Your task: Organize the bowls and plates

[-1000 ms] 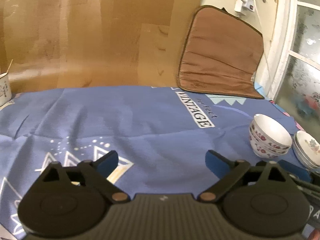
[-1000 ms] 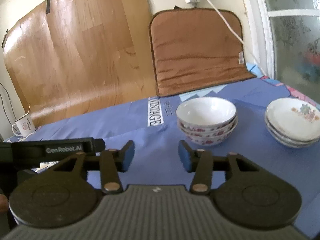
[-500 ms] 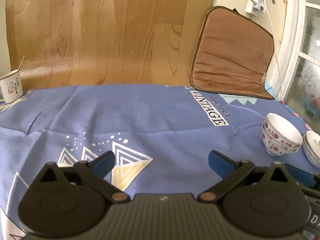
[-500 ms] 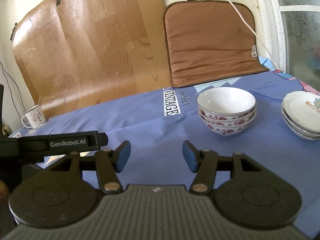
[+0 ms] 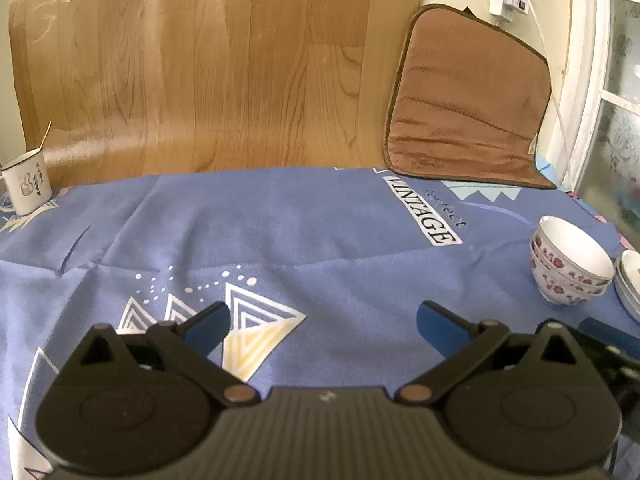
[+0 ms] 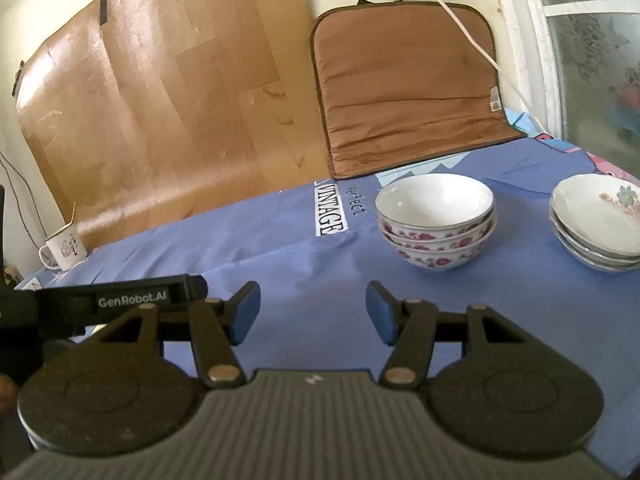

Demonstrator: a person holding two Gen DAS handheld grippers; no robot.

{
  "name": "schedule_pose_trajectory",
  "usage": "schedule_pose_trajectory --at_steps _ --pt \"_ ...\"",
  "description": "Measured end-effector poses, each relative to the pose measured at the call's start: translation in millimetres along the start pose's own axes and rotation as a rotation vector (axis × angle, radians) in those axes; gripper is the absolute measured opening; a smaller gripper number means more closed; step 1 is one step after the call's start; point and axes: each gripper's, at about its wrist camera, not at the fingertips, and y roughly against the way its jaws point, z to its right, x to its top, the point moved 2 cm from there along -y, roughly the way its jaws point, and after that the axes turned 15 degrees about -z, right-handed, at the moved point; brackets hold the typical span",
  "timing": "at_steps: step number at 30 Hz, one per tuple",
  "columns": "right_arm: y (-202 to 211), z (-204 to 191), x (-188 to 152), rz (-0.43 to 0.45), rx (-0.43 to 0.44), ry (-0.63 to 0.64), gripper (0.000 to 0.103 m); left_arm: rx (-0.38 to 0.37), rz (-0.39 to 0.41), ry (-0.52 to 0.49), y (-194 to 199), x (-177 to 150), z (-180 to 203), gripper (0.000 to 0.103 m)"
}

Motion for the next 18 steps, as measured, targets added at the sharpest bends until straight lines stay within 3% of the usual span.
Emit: schedule_pose_trajectory --at_steps 10,18 --pt "1 14 -1 0.007 -0.001 -0.054 0.061 0.065 -0.009 -0.028 -4 -1 9 0.103" --pt "3 27 0 0.018 -0.007 -0.104 0.062 0.108 0.045 -0.044 2 -1 15 0.103"
